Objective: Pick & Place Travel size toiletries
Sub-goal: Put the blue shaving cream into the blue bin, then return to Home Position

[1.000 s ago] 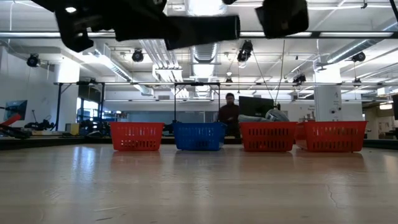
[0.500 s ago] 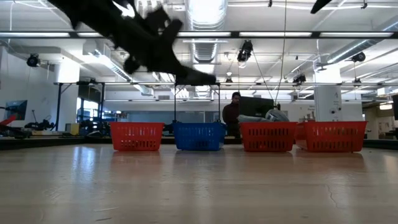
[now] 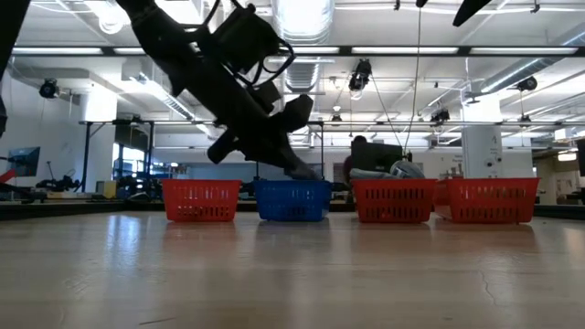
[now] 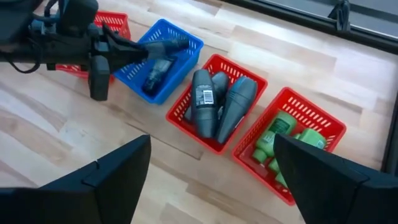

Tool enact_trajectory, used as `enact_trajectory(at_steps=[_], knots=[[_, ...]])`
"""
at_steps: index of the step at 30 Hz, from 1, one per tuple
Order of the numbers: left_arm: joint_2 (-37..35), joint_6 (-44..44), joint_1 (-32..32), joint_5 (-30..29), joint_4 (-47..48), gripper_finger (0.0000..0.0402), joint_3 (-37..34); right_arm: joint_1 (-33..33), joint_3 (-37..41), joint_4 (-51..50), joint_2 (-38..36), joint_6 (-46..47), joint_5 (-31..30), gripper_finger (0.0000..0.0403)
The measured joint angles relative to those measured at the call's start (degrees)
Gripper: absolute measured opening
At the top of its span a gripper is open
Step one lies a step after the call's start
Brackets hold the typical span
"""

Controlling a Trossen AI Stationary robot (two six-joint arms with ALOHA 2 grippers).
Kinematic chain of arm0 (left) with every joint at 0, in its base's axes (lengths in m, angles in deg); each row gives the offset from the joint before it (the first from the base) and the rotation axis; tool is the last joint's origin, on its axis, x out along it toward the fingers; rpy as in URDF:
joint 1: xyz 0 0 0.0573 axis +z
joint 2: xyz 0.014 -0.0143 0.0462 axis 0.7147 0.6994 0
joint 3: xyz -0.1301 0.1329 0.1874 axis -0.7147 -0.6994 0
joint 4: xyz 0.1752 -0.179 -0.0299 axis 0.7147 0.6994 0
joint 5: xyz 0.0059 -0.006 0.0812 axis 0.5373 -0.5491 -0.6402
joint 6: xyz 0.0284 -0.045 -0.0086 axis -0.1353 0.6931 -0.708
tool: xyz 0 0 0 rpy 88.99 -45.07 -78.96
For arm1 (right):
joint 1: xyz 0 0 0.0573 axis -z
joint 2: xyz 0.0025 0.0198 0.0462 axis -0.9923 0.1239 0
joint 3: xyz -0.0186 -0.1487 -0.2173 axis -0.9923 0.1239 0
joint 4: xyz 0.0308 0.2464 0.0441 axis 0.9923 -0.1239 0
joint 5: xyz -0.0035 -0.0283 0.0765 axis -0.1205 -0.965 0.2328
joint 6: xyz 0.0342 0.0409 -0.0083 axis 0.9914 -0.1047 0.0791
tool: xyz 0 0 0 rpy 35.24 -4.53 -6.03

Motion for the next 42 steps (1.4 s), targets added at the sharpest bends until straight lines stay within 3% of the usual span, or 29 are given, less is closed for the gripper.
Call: enact_trajectory(at_steps=[8,11,13,16,19,21,24,27,29,31,36,38,42], knots=[[-0.61,3.14,-1.32,1.27,10.57,0.0125,2.4,-0.03,0.0,-0.25,-0.66,-2.52,1.7,0.0342],[-4.8,3.56,-2.11,5.68,17.02,0.0151,2.54,-0.26,0.0,1.55,-1.38,-8.34,4.24,0.0348],[-9.66,-1.55,-3.92,11.66,18.13,0.0161,1.78,-0.26,0.23,5.15,-2.39,-14.42,8.68,0.0347],[-17.65,-12.86,-6.88,25.87,17.72,0.0164,-1.47,-0.22,4.0,17.08,-4.85,-24.27,16.67,0.0341],[-23.48,-13.5,-7.35,43.13,11.85,0.016,-7.29,1.86,13.34,39.06,-8.54,-32.81,25.52,0.0331],[-25.76,-9.62,-7.31,45.72,4.3,0.0156,-12.05,4.62,20.92,56.33,-10.01,-38.07,32.08,0.0325],[-27.31,-8.54,-6.38,37.99,-9.11,0.0149,-18.51,10.22,29.24,73.69,-9.81,-42.62,34.9,0.0315],[-29.71,-15.42,-0.53,28.02,-17.18,0.0143,-21.55,19.23,31.36,76.32,-9.86,-47.32,34.86,0.0306],[-31.85,-20.53,7.0,26.92,-18.64,0.0139,-21.51,26.53,31.35,74.61,-10.5,-51.62,33.64,0.0301],[-33.7,-23.37,16.89,31.26,-16.81,0.0137,-20.28,33.04,29.99,74.22,-10.7,-56.45,32.56,0.0296],[-35.83,-27.65,37.93,50.59,-11.86,0.013,-13.13,41.85,22.09,69.04,-12.0,-73.99,31.01,0.0285],[-36.19,-29.89,42.76,54.17,-9.77,0.0127,-10.77,43.07,18.69,65.81,-12.33,-77.76,27.29,0.0281],[-36.84,-35.38,46.02,54.66,-8.07,0.0124,-7.9,42.71,12.76,59.77,-12.92,-82.97,17.14,0.027]])
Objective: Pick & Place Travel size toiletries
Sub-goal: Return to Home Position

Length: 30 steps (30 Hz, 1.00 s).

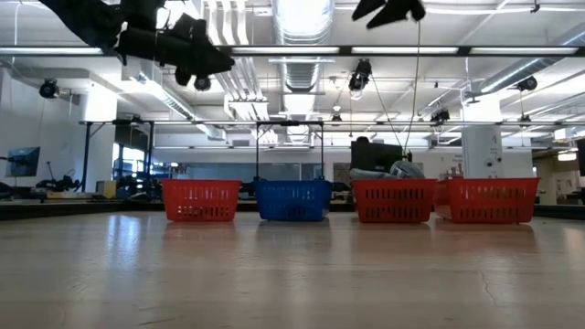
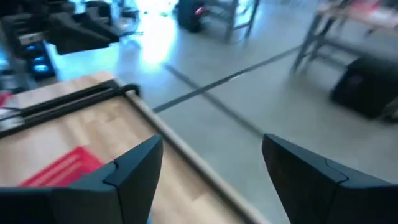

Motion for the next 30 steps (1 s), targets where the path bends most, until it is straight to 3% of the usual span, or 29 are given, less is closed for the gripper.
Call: enact_trajectory(at_steps=[3,9,24,30], knots=[[-0.95,-4.52,-0.05,-0.89,0.52,0.0124,0.73,-1.85,-3.27,-2.48,-0.97,-3.66,-5.11,0.0262],[-3.72,-4.19,0.02,-1.84,0.22,0.0131,1.51,-2.39,-5.82,-5.85,-3.5,-7.61,-6.91,0.0247],[-9.83,-3.36,-0.35,-3.76,2.06,0.0129,-1.75,-2.6,-6.03,-9.06,-6.28,-6.57,-6.69,0.0221],[-18.49,-3.38,-0.12,-3.31,6.32,0.013,-6.87,-2.58,-5.97,-9.09,-4.95,-6.56,-6.69,0.0225]])
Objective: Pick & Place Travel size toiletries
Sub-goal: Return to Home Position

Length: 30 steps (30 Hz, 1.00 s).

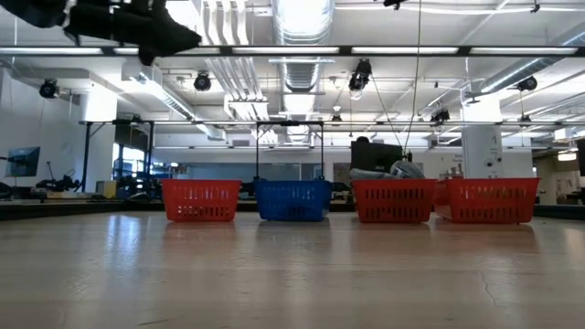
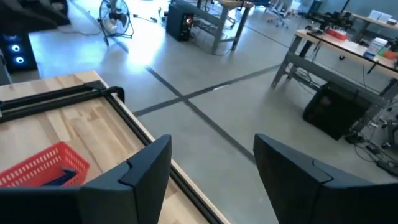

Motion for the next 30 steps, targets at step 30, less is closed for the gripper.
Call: enact_trajectory(at_steps=[30], knots=[[-42.7,-0.02,29.77,-3.09,3.52,0.0128,-23.2,17.26,1.4,-0.17,-13.88,0.0,1.6,0.0335]])
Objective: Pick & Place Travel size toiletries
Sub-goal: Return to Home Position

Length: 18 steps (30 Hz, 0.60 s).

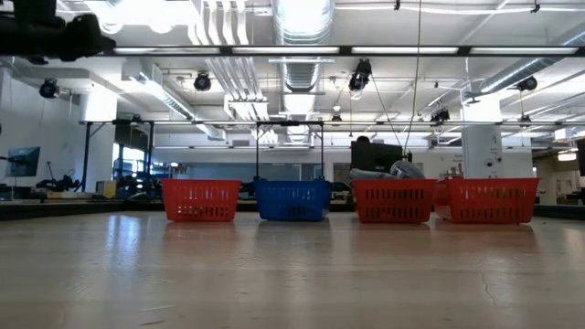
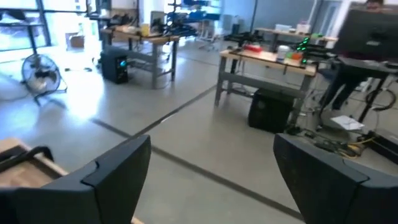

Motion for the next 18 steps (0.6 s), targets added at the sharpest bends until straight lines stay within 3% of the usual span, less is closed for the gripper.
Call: enact_trajectory(at_steps=[8,18], knots=[[-1.41,0.01,6.31,-0.27,-0.45,0.0129,-6.78,2.3,0.11,-0.02,-0.18,0.0,-0.24,0.036],[-1.44,0.0,6.55,-0.12,3.22,0.0131,-14.29,2.3,0.37,0.04,0.66,-0.02,-0.2,0.0345]])
